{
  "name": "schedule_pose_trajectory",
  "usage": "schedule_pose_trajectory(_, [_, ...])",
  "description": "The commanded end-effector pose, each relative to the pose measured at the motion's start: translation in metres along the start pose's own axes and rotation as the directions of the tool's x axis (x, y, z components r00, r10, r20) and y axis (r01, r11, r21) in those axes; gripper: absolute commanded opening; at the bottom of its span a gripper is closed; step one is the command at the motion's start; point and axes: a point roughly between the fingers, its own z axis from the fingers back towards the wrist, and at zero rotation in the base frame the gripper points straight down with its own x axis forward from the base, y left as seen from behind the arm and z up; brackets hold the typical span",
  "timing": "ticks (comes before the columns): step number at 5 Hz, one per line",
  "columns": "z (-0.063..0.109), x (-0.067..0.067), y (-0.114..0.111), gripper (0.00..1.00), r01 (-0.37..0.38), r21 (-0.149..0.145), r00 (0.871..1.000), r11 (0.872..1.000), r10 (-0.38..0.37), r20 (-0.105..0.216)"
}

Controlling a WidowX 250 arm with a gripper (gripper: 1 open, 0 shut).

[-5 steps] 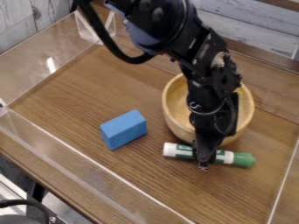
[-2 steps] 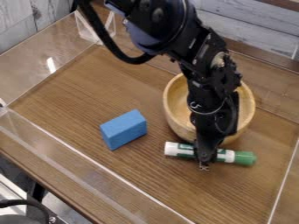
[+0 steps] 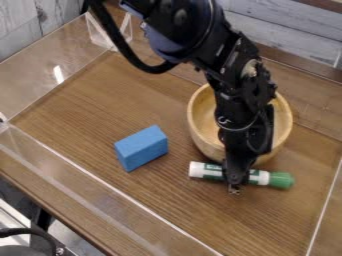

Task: Put the green marker in the brown bowl

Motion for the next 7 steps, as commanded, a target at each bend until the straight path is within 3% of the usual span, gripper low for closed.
schedule_pose_trajectory(1, [-0.0139,-0.0066,-0.01,0.0,0.016,-0.042,0.999,0.999,-0.018,-0.032])
schedule_pose_trajectory(7, [-0.0135,-0.0043,-0.0122,0.0,0.017,-0.039,1.0,0.999,-0.018,-0.01])
